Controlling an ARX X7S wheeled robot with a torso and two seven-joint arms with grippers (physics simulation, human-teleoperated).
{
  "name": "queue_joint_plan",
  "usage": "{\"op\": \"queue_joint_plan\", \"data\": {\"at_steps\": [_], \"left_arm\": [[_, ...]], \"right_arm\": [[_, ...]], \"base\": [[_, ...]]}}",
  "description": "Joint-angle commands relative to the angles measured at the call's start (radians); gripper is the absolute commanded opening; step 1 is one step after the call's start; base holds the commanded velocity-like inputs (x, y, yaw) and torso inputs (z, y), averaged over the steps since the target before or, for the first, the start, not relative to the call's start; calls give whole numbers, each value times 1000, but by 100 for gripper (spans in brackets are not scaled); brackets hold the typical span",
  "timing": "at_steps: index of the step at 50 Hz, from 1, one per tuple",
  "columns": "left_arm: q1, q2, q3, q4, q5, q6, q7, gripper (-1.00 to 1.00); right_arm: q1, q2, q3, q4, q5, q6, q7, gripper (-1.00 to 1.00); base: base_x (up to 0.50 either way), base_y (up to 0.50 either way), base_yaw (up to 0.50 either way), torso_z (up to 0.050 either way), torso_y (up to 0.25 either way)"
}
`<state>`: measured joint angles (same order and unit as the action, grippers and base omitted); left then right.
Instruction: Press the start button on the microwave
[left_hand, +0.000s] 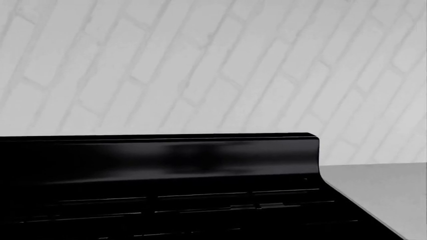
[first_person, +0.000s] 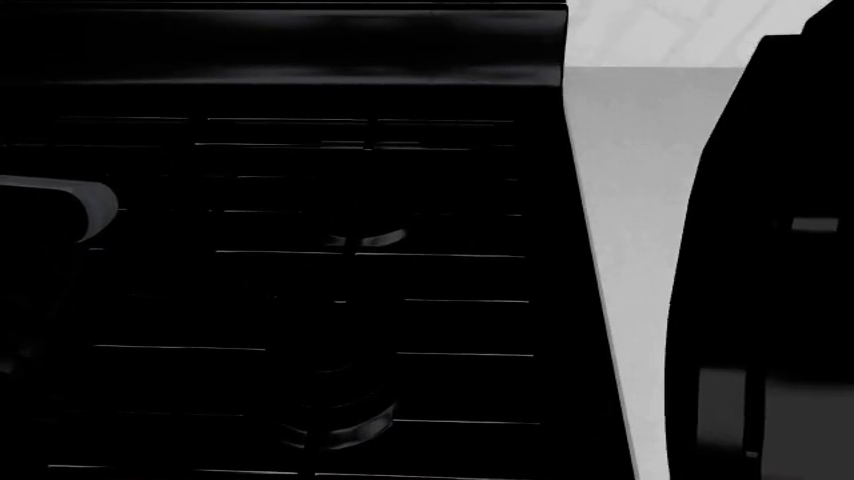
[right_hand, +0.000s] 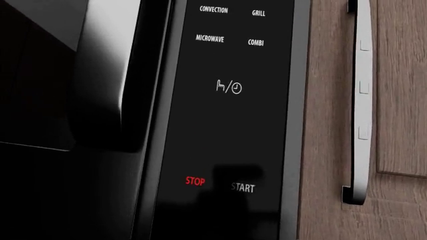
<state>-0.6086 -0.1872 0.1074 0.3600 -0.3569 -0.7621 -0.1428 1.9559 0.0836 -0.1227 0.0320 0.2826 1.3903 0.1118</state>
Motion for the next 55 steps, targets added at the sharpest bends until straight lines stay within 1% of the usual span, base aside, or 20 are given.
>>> {"op": "queue_joint_plan", "data": {"at_steps": [1, 7, 9, 22, 41, 55], "left_arm": [[-1, -7, 2, 0, -8, 2, -3, 100], [3, -10, -1, -7, -12, 12, -2, 100], [6, -11, -3, -8, -13, 16, -3, 100], [13, -15, -4, -12, -23, 25, -5, 100], [20, -21, 0, -16, -35, 31, -11, 100], [30, -28, 3, -15, -41, 38, -14, 100]], "right_arm": [[67, -3, -47, 120, -7, -73, -7, -100], [104, -5, -51, 269, -32, -190, -2, -100], [110, -5, -58, 293, -35, -205, -3, -100], [134, 8, -88, 384, -50, -255, 3, -100], [116, 17, -83, 499, -46, -332, 7, -100], [139, 4, -113, 616, -53, -410, -7, -100]], "base": [[0, 0, 0, 0, 0], [0, 0, 0, 0, 0], [0, 0, 0, 0, 0], [0, 0, 0, 0, 0], [0, 0, 0, 0, 0], [0, 0, 0, 0, 0]]}}
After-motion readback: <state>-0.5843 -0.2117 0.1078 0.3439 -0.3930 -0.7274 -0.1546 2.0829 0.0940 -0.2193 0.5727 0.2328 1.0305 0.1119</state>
